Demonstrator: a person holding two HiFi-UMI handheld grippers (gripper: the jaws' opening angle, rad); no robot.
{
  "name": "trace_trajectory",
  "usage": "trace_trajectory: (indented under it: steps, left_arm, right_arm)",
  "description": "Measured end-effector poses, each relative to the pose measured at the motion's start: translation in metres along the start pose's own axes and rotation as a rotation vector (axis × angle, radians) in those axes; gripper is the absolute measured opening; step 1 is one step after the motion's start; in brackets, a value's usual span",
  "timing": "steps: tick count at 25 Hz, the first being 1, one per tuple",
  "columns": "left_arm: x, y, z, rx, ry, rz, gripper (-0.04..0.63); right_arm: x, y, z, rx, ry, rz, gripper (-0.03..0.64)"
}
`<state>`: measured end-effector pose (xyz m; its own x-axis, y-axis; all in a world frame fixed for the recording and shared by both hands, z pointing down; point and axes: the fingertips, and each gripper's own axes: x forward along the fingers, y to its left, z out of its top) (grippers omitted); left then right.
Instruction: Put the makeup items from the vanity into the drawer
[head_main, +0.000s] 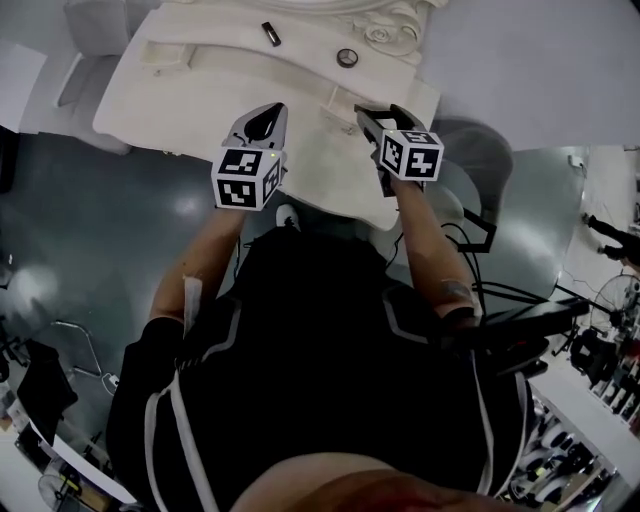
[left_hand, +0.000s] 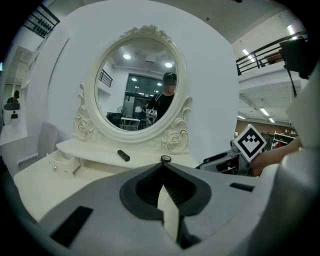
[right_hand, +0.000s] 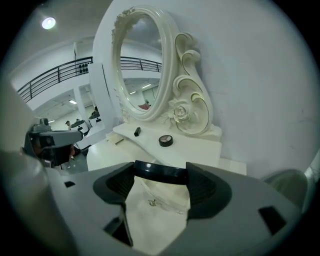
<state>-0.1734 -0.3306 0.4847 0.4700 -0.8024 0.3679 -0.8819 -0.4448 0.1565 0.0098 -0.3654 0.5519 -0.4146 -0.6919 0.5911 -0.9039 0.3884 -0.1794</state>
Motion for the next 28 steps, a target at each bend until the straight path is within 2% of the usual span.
trace_trajectory:
  steps: [15, 23, 28]
  left_arm:
    - [0.015, 0.022, -0.014, 0.011, 0.045, -0.048, 0.003]
    - [0.017, 0.027, -0.006, 0.024, 0.027, -0.058, 0.003]
    - [0.019, 0.043, -0.005, -0.001, 0.028, -0.037, 0.004]
  right_arm:
    - [0.049, -0.014, -0.037, 0.144, 0.138, -0.127, 0.33]
    - [0.064, -0.017, -0.047, 0.192, 0.205, -0.156, 0.33]
    - [0.072, -0.023, -0.051, 0.214, 0.244, -0.173, 0.331]
